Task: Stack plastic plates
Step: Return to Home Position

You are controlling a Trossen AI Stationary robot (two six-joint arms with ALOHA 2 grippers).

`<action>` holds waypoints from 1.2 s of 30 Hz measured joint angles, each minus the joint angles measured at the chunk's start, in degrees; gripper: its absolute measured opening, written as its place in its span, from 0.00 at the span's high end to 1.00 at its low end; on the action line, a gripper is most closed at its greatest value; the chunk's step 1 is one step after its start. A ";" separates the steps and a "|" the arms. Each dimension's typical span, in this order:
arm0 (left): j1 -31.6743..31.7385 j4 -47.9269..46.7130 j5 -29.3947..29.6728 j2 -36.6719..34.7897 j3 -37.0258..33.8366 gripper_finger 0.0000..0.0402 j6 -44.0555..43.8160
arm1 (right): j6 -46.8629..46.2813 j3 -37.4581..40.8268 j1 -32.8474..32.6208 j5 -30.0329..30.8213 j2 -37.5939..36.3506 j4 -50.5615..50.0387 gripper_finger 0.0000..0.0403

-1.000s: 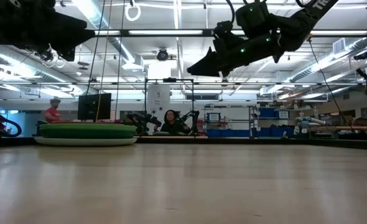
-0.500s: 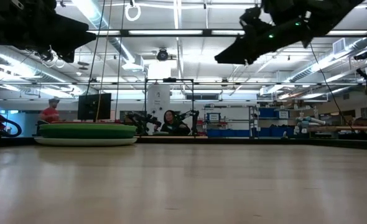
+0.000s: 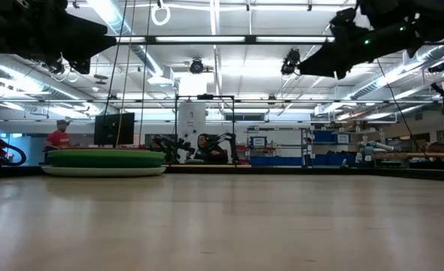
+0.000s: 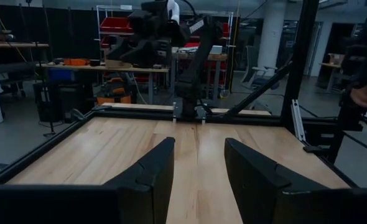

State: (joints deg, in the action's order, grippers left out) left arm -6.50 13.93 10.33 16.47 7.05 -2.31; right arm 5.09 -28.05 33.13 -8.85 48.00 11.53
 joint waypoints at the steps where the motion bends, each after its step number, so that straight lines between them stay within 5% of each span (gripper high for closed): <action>1: 0.02 0.00 0.00 0.00 0.00 0.63 -0.02 | 0.01 0.00 0.08 -0.34 -1.32 -1.49 0.51; 5: 0.01 0.00 0.00 0.00 0.00 0.63 0.02 | -1.49 2.92 -3.29 1.59 -7.08 -2.19 0.51; 16: 0.63 2.03 0.68 -0.02 0.02 0.63 2.99 | -6.94 14.56 -28.58 23.64 -15.05 6.67 0.60; 36: -0.17 1.64 0.57 0.00 0.02 0.63 -1.57 | -3.98 15.10 -50.45 30.83 -19.81 6.30 0.72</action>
State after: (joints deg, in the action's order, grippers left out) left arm -6.67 15.57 10.90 16.47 7.07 -3.88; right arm 1.11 -12.95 -17.33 21.98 28.20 17.82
